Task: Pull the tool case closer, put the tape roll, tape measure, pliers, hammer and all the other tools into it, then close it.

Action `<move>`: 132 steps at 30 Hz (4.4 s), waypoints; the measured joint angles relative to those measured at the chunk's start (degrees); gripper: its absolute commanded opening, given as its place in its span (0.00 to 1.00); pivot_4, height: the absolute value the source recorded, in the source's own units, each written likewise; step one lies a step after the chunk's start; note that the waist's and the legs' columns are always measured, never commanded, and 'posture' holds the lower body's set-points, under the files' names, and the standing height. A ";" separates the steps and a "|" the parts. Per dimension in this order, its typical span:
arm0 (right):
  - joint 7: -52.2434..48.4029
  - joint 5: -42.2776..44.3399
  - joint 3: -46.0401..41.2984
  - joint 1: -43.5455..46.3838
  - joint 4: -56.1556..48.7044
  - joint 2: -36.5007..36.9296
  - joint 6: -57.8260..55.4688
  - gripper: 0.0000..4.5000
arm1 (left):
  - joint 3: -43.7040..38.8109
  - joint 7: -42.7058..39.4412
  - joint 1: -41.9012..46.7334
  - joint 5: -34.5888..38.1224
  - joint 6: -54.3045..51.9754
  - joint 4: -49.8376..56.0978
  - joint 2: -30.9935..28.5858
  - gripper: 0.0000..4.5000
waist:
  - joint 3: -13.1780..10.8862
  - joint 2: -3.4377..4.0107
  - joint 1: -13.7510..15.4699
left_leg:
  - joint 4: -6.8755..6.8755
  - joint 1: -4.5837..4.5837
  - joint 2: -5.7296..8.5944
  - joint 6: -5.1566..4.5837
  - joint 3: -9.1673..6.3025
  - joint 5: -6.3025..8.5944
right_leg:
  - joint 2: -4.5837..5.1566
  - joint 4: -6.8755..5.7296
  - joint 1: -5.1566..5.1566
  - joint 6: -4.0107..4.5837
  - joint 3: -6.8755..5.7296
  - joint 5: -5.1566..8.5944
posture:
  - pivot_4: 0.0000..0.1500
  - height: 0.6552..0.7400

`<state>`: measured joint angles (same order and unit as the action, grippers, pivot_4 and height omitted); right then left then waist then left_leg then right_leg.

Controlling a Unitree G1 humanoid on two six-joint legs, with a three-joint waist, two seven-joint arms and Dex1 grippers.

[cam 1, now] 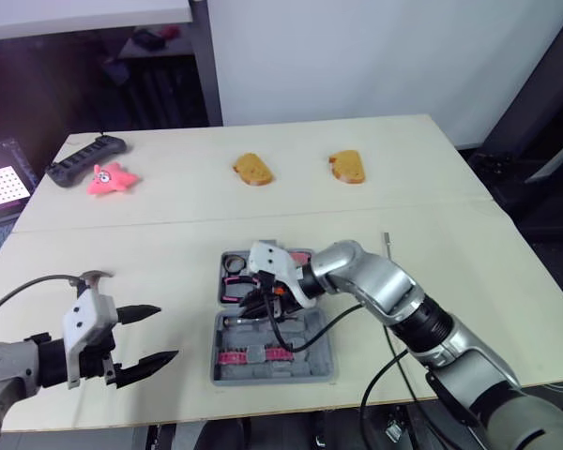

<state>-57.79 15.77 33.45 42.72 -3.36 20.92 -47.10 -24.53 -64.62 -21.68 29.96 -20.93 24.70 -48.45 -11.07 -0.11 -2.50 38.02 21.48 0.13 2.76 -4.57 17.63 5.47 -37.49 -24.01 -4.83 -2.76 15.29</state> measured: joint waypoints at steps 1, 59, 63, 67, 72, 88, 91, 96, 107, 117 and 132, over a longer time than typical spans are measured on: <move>0.15 -0.91 0.02 -0.31 1.52 -0.06 1.65 0.01 | 0.00 -0.19 -0.02 0.00 0.00 -0.09 -0.06 1.00 | 0.00 0.00 0.05 | 0.00 0.00 0.00 0.00 0.02 0.00 | 0.00 0.00 0.00 0.00 0.01 0.00 | 1.00 1.00; 4.73 8.14 -63.59 -44.39 19.53 17.55 40.05 1.00 | -18.35 9.89 1.77 -0.83 17.97 -36.85 10.41 1.00 | 0.19 -0.28 1.71 | 0.02 -0.46 -0.05 -0.02 0.19 0.01 | -0.01 0.23 0.61 -0.03 0.05 -0.01 | 1.00 1.00; 5.22 8.28 -63.23 -43.40 19.26 17.55 39.84 1.00 | -18.51 9.71 2.16 -0.64 18.79 -37.15 10.41 1.00 | 0.19 -0.29 1.90 | 0.02 -0.48 -0.05 -0.02 0.19 0.01 | 0.00 0.23 0.65 -0.04 0.06 -0.01 | 1.00 1.00; 5.31 9.32 -62.28 -41.69 17.21 17.55 37.61 1.00 | -18.46 9.68 3.39 -0.30 18.49 -36.66 10.21 1.00 | 0.20 -0.28 1.80 | 0.02 -0.49 -0.05 -0.02 0.18 0.01 | 0.00 0.23 0.65 -0.04 0.06 -0.01 | 1.00 1.00; 3.08 14.12 -54.39 -34.06 7.22 20.32 25.08 1.00 | -17.79 10.52 4.55 2.38 13.86 -30.83 9.98 1.00 | 0.19 -0.23 1.32 | 0.02 -0.62 -0.09 -0.02 0.24 0.01 | -0.05 0.16 0.64 -0.04 0.21 -0.02 | 1.00 1.00; -11.32 19.92 -26.58 0.09 -6.90 21.50 4.45 1.00 | -19.67 31.90 -9.80 2.75 7.19 -4.71 24.97 1.00 | 0.18 -0.43 1.80 | 0.07 -0.42 -0.10 -0.11 0.27 0.08 | -0.03 0.36 0.55 -0.06 0.25 -0.03 | 1.00 1.00; -13.15 19.65 -23.89 3.48 -5.63 19.96 4.07 1.00 | -19.67 35.12 -13.38 2.91 6.79 -0.54 29.24 1.00 | 0.20 -0.46 1.96 | 0.07 -0.38 -0.10 -0.11 0.22 0.08 | -0.04 0.36 0.54 -0.05 0.19 -0.02 | 1.00 1.00; -15.28 18.55 -20.60 5.69 -2.89 18.76 3.58 1.00 | -19.42 40.23 -13.80 2.99 5.53 1.46 31.41 1.00 | 0.20 -0.46 2.35 | 0.14 -0.30 -0.08 -0.11 0.19 0.07 | -0.03 0.36 0.54 -0.02 0.13 -0.02 | 1.00 1.00; -13.79 17.26 -20.60 6.80 -5.16 19.62 0.54 1.00 | -13.01 55.75 8.62 -0.59 -15.63 -4.33 20.87 1.00 | 0.20 -0.46 2.17 | 0.13 -0.27 -0.07 -0.10 0.13 0.07 | -0.08 0.29 0.48 -0.07 0.11 -0.05 | 1.00 1.00; -9.07 17.02 -21.84 3.56 -10.08 22.55 -2.64 1.00 | -7.74 57.29 27.19 -3.99 -20.87 -26.08 17.00 1.00 | 0.21 -0.50 1.78 | 0.12 -0.17 -0.05 -0.03 0.13 0.03 | -0.06 0.23 0.31 -0.12 0.13 -0.08 | 1.00 1.00; -4.93 15.44 -22.42 0.21 -12.35 25.30 -3.25 1.00 | -2.16 58.01 36.05 -9.01 -9.71 -41.37 23.96 0.62 | 0.20 -0.54 1.90 | 0.12 -0.10 0.03 0.17 0.14 -0.08 | 0.04 0.25 0.27 -0.23 0.15 -0.16 | 1.00 1.00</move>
<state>-62.71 31.21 11.03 42.93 -15.71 46.22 -50.35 -26.70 -6.60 14.36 20.95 -30.64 -16.66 -24.49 -10.87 -0.65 -0.61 38.14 21.38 0.16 2.93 -4.43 17.55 5.51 -37.25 -23.74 -5.06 -2.62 15.12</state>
